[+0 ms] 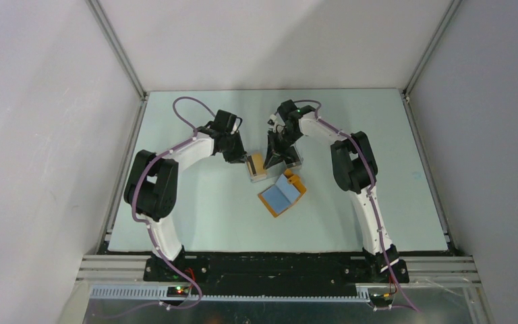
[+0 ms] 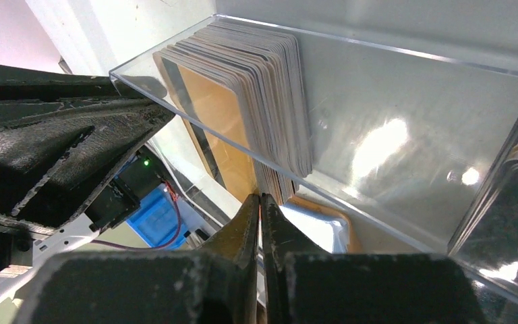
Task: Put the credit cards into the card holder
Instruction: Pick up the credit card from the storage box.
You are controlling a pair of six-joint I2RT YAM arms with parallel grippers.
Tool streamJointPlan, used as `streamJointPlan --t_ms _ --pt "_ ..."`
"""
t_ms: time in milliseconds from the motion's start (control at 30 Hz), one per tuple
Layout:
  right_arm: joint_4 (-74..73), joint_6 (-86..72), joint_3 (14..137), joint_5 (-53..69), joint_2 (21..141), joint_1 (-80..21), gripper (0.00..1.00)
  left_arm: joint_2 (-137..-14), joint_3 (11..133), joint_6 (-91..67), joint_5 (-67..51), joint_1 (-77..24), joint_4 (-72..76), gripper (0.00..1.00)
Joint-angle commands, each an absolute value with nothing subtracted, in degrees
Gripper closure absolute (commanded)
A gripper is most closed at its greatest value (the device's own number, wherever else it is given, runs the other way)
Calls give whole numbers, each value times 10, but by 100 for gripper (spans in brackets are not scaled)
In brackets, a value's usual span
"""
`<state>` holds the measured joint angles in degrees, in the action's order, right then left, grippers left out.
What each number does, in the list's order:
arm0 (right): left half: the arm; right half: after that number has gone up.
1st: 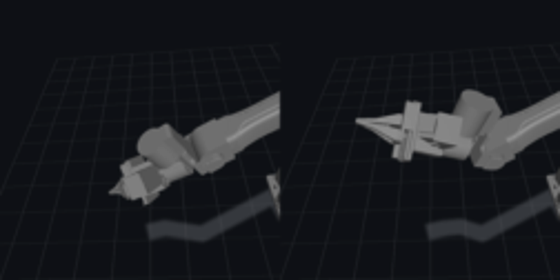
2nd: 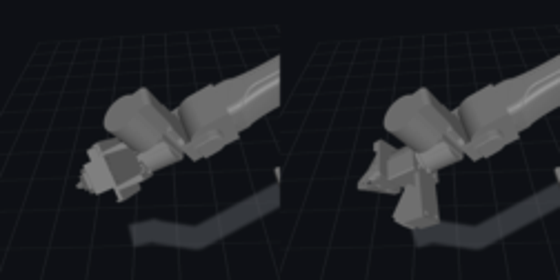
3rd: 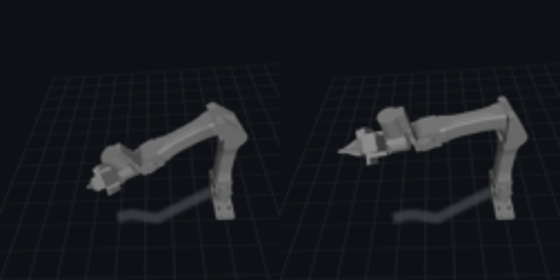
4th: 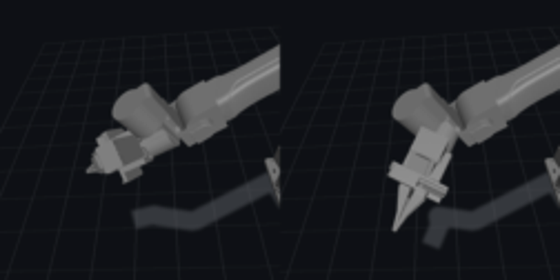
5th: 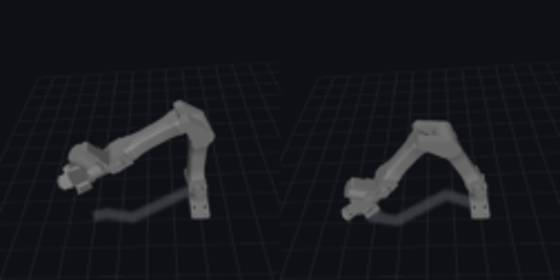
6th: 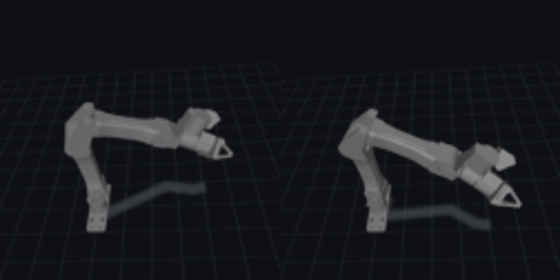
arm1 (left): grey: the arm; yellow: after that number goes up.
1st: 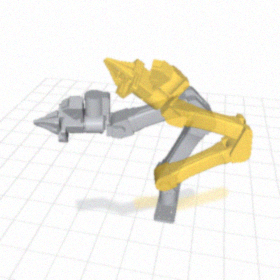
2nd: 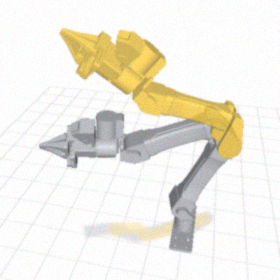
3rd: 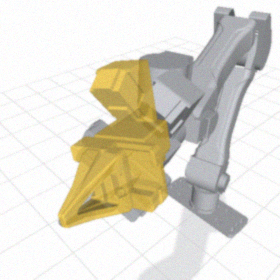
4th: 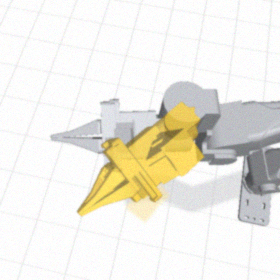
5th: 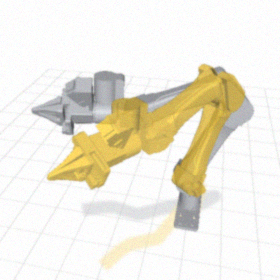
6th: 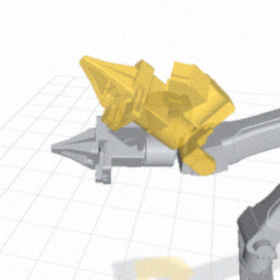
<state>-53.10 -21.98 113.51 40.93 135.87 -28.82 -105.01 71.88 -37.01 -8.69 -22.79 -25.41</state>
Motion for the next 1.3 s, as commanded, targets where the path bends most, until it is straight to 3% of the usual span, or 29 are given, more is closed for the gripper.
streamJointPlan --t_ms 0,500,1267 --pt "-530 -219 1164 413 1353 -292 95 -1070 711 -359 -90 -229 -253 82" --pt "-503 -230 1152 447 1324 -301 94 -1069 709 -357 -89 -229 -254 82" --pt "-437 -255 1114 453 1312 -306 83 -1067 707 -358 -89 -229 -254 82"
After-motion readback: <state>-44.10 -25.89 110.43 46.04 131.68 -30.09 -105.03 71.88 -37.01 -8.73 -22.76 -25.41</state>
